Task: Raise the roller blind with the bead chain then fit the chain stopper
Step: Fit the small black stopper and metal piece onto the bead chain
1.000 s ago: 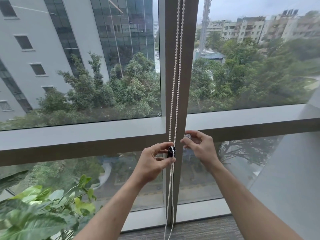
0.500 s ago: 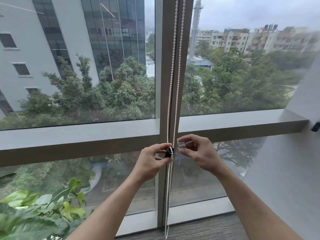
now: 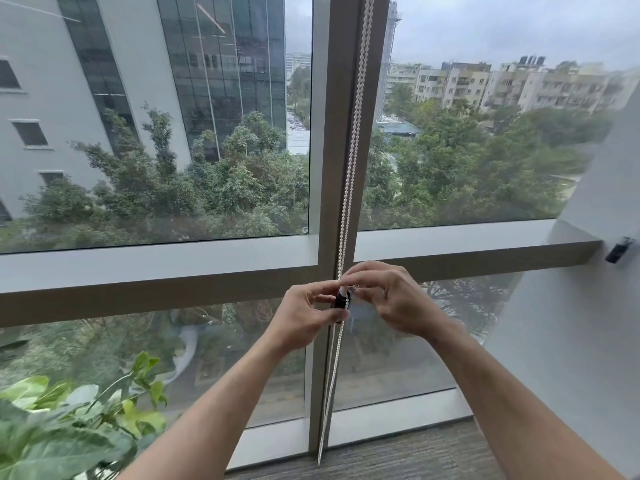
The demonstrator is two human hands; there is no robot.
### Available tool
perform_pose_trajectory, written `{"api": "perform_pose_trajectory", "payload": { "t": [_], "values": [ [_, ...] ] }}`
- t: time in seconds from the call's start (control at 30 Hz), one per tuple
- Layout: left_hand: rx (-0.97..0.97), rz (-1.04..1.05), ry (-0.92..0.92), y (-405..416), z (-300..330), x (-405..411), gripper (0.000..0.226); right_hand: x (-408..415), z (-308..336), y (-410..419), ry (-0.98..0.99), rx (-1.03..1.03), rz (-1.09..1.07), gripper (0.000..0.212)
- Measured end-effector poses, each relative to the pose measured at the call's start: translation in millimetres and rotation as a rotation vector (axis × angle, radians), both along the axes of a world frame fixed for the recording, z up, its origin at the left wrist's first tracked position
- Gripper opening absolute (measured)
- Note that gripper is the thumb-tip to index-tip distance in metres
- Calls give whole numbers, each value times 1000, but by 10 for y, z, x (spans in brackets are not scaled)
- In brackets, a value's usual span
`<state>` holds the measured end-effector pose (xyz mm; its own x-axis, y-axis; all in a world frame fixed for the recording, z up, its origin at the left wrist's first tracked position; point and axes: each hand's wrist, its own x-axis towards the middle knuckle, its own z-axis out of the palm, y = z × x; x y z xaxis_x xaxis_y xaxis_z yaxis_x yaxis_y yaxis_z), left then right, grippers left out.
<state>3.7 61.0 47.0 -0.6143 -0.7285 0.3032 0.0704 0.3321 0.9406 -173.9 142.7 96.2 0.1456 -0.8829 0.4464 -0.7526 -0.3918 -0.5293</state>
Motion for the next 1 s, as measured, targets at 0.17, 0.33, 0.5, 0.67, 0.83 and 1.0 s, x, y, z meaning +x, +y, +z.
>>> {"api": "perform_pose_trajectory", "payload": {
  "t": [0.17, 0.33, 0.5, 0.67, 0.83, 1.0],
  "values": [
    [143, -118, 36, -26, 6, 12, 32, 9, 96, -69, 72, 30, -4, 33],
    [227, -187, 23, -57, 36, 46, 32, 15, 168, -88, 30, 99, 23, 26],
    [265, -183, 18, -70, 52, 61, 29, 41, 189, -104, 25, 128, 17, 23],
    [276, -178, 10, -56, 72, 60, 27, 49, 193, -101, 66, 143, 55, 31],
    [294, -160, 20, -29, 87, 49, 27, 42, 180, -109, 43, 164, 58, 36],
    [306, -126, 26, 0, 76, 21, 27, 47, 137, -117, 53, 123, 35, 37]
  ]
}}
